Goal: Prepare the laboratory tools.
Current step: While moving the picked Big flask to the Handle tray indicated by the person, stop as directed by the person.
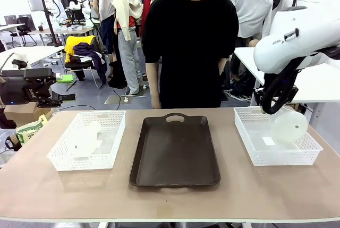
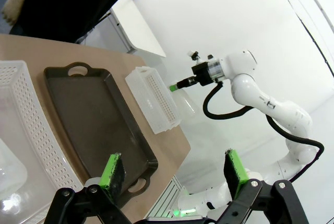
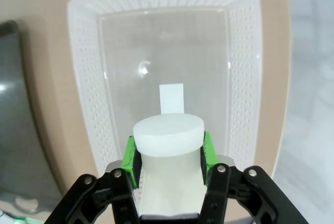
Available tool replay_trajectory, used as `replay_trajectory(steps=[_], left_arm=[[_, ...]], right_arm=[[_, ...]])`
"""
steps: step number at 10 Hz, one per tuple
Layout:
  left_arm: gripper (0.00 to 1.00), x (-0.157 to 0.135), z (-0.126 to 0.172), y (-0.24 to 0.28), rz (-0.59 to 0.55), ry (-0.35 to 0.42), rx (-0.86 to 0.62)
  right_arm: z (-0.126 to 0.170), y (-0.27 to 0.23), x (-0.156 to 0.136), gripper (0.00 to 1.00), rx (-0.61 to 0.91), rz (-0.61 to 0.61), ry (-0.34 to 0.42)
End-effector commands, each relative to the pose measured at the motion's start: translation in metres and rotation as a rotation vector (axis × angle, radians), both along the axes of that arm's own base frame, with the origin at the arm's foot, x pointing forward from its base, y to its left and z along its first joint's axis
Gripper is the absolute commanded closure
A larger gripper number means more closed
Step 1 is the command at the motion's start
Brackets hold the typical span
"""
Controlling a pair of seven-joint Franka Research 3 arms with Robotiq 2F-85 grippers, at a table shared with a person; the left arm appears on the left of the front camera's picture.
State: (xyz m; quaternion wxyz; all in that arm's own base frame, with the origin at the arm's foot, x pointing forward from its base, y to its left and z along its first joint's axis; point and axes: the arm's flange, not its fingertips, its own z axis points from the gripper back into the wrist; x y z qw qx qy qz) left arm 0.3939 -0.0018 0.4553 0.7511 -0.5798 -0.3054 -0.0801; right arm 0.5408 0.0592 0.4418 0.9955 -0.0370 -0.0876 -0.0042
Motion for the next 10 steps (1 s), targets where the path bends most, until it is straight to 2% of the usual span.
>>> replay_trajectory(steps=[1,4,5,6,10], left_arm=[[0.00,0.001,-0.001,-0.002,0.009,0.009,-0.005],[0.00,0.001,-0.001,-0.002,0.009,0.009,-0.005],[0.00,0.001,-0.001,-0.002,0.009,0.009,-0.005],[0.00,0.001,-0.001,-0.002,0.009,0.009,-0.005],[0.00,0.001,-0.001,-0.002,0.009,0.009,-0.005]], right_arm=[[0.008,-0.005,-0.022,1.00,0.001,0.022,-0.040],[0.025,-0.008,-0.039,1.00,0.015,0.044,-0.074],[0.023,-0.010,-0.039,1.00,0.022,0.069,-0.068],[0.028,-0.004,-0.031,1.00,-0.001,0.020,-0.049],[0.028,-0.004,-0.031,1.00,-0.001,0.020,-0.049]])
